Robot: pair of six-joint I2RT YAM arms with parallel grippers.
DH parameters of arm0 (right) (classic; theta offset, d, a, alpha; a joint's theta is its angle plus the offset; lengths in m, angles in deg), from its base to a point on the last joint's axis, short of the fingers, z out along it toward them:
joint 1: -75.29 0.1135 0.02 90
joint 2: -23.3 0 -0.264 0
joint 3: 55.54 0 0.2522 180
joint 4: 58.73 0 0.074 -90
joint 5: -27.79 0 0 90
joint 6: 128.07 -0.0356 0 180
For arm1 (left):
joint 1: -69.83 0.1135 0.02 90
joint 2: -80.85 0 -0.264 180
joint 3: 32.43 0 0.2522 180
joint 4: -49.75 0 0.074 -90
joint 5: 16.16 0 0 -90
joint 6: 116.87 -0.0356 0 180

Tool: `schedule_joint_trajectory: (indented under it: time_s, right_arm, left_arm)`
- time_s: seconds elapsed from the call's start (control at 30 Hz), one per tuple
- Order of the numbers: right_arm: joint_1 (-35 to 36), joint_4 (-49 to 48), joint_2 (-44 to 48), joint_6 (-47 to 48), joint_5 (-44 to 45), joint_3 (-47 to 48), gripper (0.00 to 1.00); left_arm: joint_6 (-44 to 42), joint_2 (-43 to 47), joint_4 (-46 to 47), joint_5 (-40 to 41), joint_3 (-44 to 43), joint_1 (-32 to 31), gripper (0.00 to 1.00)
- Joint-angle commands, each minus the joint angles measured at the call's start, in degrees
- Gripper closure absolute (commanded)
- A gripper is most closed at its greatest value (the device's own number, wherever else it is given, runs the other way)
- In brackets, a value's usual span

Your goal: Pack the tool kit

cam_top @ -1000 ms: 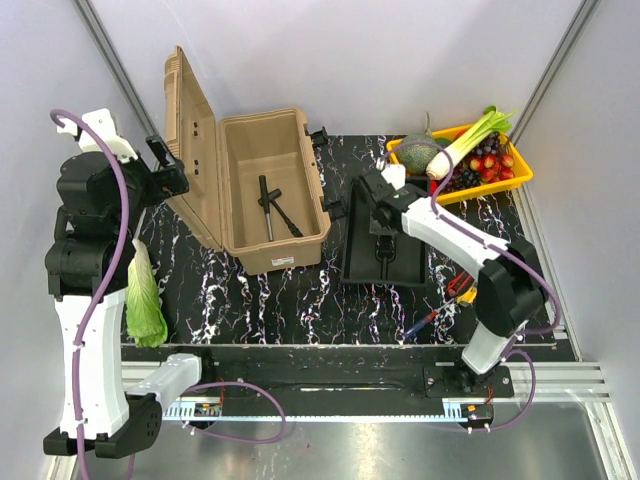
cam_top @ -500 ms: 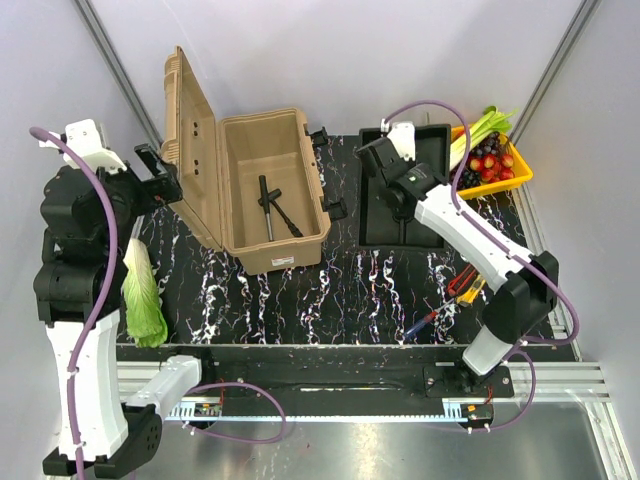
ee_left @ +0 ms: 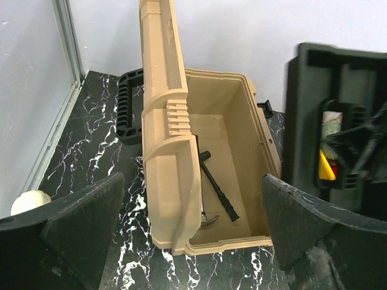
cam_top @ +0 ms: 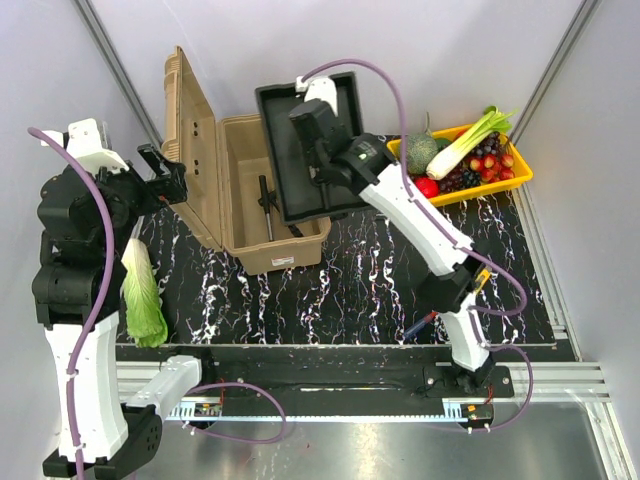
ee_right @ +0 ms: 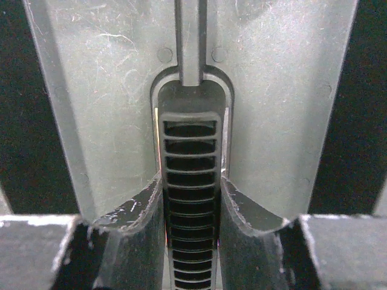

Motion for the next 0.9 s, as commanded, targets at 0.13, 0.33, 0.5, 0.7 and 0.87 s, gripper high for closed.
schedule_joint_trajectory:
  time_s: [0.13,0.33,0.5,0.7,0.87]
  right_arm:
    - [5.2,2.8,-11.0,-7.6,-9.1,12.3,1.00]
    - [5.3,-4.8,-13.6,-9.9,-9.2,10.0,1.00]
    - [5.3,-9.2,-17.7,-10.3,-8.7,12.9,1.00]
    - [5.3,-12.5,-22.2,-9.9,-8.2,13.6,1.00]
    - [5.4,-12.4,-23.4,-10.6,-7.3,11.2,1.00]
  left_arm:
    - [1.1,-0.2,2.9,-1.9,-1.7,0.2,0.01]
    - [1.4,0.1,2.8,-2.1,-1.0,0.2,0.01]
    - [1.3,0.5,2.9,-1.7,-0.9,0.2,0.01]
    - [1.7,0.9,2.9,-1.9,0.3,0.2,0.01]
    - [1.3,1.2,2.9,-1.8,1.2,0.2,0.01]
